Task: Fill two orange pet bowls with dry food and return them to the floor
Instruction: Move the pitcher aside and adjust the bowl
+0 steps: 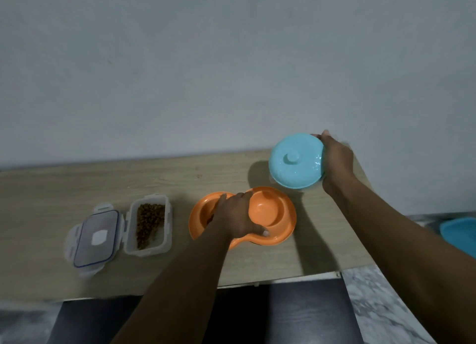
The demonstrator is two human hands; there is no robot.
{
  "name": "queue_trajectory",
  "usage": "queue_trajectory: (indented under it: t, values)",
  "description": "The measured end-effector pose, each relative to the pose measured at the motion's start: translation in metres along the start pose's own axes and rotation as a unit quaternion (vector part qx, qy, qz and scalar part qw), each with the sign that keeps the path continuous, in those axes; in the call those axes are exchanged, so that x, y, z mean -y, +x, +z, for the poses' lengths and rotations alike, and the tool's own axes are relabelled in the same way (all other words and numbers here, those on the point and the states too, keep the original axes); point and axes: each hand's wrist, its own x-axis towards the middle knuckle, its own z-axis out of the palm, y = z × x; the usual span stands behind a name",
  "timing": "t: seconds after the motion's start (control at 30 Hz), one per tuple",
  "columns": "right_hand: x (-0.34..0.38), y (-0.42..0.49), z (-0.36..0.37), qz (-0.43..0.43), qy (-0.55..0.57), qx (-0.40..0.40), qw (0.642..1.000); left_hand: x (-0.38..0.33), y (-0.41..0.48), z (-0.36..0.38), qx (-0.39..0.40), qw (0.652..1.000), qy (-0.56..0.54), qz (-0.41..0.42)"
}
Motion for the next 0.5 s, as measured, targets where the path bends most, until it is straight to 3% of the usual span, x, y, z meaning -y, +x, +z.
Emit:
queue_trajectory:
  t: [0.5]
  values:
    - [-0.018, -0.042, 0.0, -0.148, -0.155, -0.009, 0.977, -0.003, -0.002, -0.005, 0.015, 1.0, -0.014, 0.001]
